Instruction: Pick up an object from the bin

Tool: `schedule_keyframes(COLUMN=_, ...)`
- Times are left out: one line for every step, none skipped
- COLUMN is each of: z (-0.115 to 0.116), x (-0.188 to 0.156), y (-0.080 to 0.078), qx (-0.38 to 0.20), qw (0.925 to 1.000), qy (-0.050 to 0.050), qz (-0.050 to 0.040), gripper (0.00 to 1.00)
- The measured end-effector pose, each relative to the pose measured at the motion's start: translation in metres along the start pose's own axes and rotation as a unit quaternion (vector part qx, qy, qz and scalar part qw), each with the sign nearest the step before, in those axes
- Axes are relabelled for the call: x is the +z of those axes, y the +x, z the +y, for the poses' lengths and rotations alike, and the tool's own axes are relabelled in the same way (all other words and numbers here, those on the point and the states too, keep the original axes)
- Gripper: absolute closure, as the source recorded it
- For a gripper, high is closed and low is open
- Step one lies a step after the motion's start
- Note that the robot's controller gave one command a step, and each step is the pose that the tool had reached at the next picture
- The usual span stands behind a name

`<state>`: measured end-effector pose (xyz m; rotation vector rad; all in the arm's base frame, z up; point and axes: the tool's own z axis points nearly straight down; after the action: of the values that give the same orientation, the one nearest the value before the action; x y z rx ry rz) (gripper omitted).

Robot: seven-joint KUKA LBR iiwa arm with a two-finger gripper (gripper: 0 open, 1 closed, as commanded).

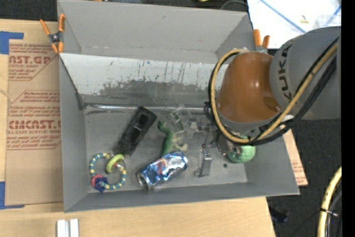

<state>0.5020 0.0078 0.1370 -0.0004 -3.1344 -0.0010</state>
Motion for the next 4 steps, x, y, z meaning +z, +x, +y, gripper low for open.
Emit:
schedule_keyframes(z=0.000, x=-0.004, y=-0.002, qx=0.000, qw=1.0000, qy=0.000, qz=-0.0038, gripper=0.00)
schedule_keyframes(z=0.072, x=0.014, y=0.005, qx=-0.154, qw=0.9880, qy=0.000, qz=-0.0026, gripper=0.00)
schedule_keyframes(z=0.083, x=0.004, y=0.013, qx=-0.146, qw=0.9893, qy=0.000, qz=-0.0033, gripper=0.00)
schedule_keyframes(z=0.091, x=0.014, y=0.015, qx=-0.271, qw=0.9625, qy=0.000, qz=-0.0032, gripper=0.00)
